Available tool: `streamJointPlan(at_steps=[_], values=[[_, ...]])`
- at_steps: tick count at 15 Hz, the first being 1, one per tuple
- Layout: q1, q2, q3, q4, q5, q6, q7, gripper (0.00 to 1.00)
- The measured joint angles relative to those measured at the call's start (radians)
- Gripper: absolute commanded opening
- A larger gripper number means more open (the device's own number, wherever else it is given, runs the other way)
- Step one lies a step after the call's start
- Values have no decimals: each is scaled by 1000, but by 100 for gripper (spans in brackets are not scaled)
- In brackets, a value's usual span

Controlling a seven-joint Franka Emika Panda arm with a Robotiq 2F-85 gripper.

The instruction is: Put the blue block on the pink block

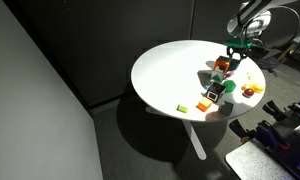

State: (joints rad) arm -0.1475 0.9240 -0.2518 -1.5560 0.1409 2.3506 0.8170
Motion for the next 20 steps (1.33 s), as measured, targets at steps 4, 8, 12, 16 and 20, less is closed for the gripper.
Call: streamJointPlan(at_steps=[4,8,12,16,20], values=[[0,21,2,23,0,-1,6,31],[0,35,2,37,0,-1,6,69],[0,39,2,41,0,-1,6,100],[-2,39,2,41,0,-3,6,100],[-9,32,7,41,0,-7,-5,100]])
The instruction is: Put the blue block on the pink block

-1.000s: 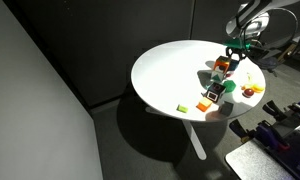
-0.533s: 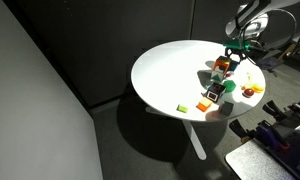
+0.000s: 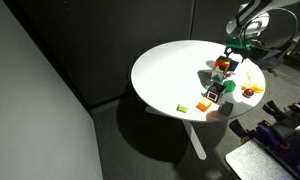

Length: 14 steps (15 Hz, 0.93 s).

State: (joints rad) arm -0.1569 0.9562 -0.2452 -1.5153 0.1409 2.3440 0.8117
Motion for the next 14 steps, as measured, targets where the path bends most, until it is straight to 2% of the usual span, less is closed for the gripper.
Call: streamJointPlan(at_steps=[8,14], values=[[-28,-72,29,-14,36,0,-115,100],[-28,-142,30,-69,36,0,-198,100]])
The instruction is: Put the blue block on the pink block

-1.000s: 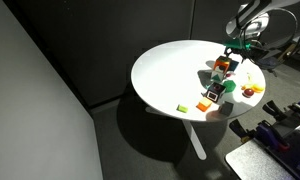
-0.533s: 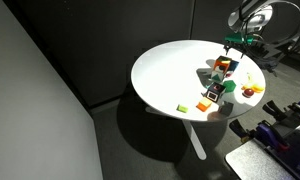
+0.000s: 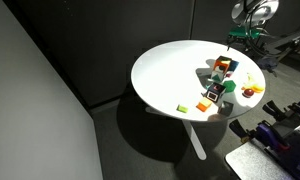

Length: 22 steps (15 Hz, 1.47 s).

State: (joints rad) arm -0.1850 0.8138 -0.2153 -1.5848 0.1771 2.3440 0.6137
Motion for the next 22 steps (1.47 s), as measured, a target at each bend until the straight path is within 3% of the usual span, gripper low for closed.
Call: streamJointPlan(at_steps=[13,22], values=[[53,-240,7,-240,-8,10,-209,100],[80,-414,7,-443,-101,58,-314,100]])
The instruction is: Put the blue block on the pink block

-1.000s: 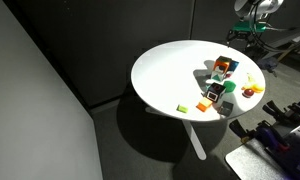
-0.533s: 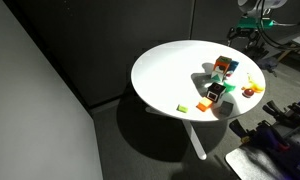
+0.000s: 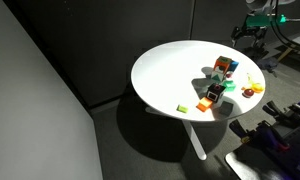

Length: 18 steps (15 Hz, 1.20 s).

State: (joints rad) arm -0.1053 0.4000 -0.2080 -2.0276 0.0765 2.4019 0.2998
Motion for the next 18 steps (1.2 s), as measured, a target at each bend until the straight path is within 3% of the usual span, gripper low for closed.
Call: streamJointPlan(at_steps=[11,18], values=[[3,-165,8,-142,-104,-8,-93,100],[3,-278,19,-189,-110,-112,-143,100]])
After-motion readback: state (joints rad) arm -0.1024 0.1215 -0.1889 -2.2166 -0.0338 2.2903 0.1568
